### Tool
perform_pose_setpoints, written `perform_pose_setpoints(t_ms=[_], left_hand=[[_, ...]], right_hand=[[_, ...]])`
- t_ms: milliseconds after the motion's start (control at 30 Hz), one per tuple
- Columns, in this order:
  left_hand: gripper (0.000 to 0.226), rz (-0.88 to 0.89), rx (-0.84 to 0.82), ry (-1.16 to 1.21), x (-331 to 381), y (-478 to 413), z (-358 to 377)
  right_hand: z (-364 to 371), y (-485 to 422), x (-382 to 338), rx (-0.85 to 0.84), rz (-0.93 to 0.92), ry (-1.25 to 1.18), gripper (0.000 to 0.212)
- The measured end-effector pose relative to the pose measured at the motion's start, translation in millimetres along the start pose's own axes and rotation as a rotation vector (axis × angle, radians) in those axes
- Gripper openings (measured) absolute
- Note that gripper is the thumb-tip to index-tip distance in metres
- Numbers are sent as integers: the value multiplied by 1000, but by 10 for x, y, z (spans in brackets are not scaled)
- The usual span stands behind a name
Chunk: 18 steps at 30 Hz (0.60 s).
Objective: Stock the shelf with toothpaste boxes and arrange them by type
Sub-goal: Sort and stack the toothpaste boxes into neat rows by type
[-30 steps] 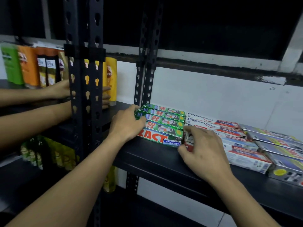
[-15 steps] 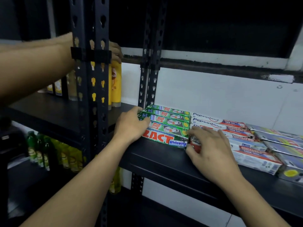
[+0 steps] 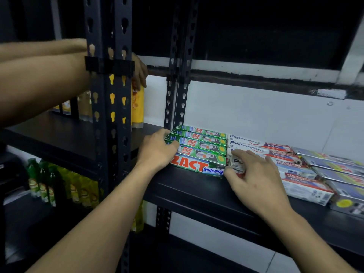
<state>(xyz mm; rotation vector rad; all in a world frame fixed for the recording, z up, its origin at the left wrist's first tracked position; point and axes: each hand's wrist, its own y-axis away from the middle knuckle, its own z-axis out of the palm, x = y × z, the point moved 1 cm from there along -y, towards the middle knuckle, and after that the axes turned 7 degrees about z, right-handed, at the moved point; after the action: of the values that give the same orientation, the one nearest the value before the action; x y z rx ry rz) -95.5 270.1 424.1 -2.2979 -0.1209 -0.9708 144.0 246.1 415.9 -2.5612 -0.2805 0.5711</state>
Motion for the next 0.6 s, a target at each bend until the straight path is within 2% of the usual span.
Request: perform_pose_setpoints(t_ms=[167,400,600], left_hand=[[38,-12,-3,5,1,-11,2],[36,-23,2,1,-3,-17,5],[38,-21,0,0,-15,-25,6]], right_hand=[[-227,-190,-44,-209,6,-221,65],[-252,-464,16,-412,18,-80,75],[-203,-474,129,-440,23,-105,81]])
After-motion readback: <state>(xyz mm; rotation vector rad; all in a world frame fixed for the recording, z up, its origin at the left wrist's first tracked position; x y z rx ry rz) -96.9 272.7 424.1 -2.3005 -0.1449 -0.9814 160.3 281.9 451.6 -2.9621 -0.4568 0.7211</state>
